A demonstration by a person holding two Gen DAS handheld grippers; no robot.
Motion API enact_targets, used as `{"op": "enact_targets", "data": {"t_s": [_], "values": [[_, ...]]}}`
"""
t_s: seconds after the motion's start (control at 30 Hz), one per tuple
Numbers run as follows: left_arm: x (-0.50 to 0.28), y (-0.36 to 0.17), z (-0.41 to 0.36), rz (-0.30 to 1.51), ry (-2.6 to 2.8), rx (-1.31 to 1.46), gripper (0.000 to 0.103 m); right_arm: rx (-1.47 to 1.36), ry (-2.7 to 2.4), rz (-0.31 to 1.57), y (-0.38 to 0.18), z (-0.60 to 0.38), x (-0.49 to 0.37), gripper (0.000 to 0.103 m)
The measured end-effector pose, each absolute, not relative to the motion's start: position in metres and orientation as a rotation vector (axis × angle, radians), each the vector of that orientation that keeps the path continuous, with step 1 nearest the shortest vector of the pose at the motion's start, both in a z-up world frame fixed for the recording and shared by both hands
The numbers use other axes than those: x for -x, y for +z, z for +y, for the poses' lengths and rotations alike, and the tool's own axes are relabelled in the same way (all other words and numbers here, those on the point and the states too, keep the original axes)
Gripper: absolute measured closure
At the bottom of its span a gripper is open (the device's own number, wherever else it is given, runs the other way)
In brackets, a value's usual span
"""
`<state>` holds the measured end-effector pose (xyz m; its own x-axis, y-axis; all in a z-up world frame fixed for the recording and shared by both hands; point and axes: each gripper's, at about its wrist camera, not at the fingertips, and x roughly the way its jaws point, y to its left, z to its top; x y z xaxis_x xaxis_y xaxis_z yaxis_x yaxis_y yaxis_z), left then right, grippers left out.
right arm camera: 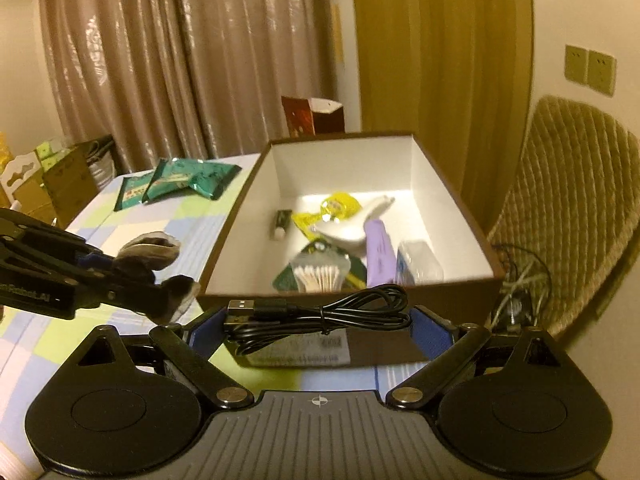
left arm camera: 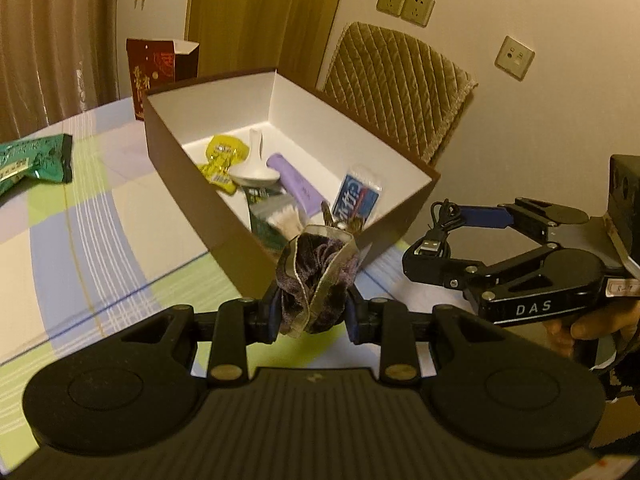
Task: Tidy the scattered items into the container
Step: 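Carry the scrunchie and USB cable over the cardboard box with both grippers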
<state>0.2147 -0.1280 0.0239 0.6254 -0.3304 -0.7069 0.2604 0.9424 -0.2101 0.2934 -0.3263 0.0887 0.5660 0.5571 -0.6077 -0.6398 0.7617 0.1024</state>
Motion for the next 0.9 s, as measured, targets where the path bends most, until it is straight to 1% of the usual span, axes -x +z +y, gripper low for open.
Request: {"op": "enact_targets", "data": {"t_s": [0.4,0.9], "values": [[-0.256,0.035,-0.135,0.796,-0.287,0.112,0.077,0.207,0.773,0.601,0.097,-0.319,-0.346,0.010],[-0.316,0.031,-0.145,0.819,-0.242,0.084,0.077,0.278,0.835,0.609,0.085,-0.306,-0.407,0.010]]}}
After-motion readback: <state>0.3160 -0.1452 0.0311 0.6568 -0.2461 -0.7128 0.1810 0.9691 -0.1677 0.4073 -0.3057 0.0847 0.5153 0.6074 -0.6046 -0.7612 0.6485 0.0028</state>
